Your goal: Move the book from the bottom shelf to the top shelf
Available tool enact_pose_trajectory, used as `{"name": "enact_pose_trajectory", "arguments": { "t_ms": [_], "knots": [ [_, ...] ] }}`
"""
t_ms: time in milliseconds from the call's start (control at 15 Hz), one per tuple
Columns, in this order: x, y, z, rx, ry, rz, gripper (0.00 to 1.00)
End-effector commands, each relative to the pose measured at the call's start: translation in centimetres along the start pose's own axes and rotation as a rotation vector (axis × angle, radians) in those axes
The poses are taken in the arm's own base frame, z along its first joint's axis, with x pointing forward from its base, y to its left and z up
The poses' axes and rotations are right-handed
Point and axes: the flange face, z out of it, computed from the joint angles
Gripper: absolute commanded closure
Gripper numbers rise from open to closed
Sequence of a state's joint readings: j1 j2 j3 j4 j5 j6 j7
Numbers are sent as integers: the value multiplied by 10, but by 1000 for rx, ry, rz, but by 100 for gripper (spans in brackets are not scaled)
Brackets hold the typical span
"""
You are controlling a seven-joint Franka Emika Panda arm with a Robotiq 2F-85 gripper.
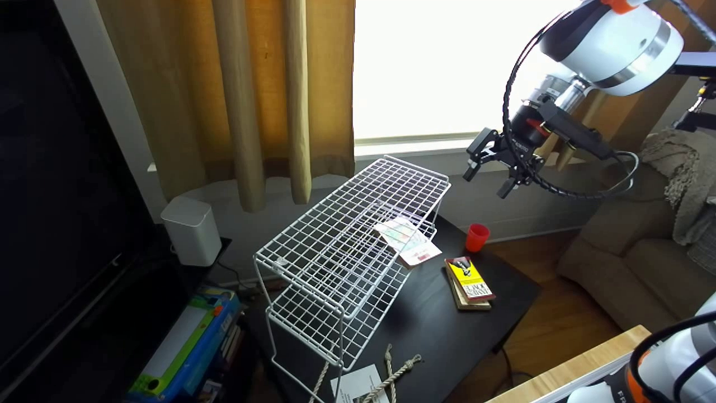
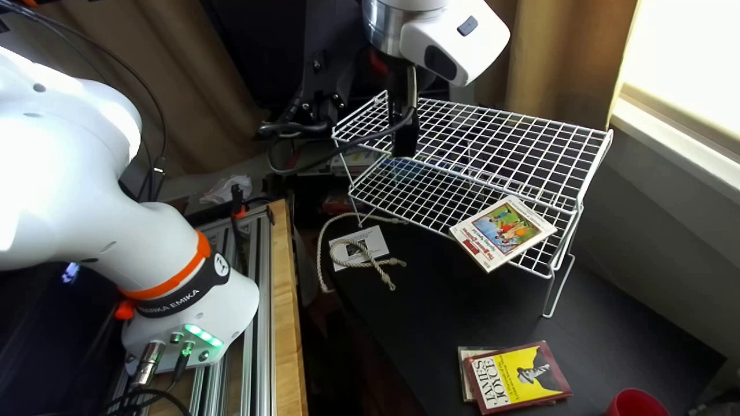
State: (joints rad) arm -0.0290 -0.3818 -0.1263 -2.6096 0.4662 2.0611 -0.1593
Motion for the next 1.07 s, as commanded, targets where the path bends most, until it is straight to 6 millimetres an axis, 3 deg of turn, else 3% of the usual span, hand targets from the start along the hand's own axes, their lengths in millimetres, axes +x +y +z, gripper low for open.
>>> {"name": "enact_pose_trajectory", "arguments": {
  "t_ms": [0,267,600,1000],
  "knots": [
    [0,0,-1,0,0,0,0],
    [35,58,12,-8,-39,188,0],
    [73,136,39,4,-43,226,0],
    [116,179,93,20,-20,120,0]
  ]
}}
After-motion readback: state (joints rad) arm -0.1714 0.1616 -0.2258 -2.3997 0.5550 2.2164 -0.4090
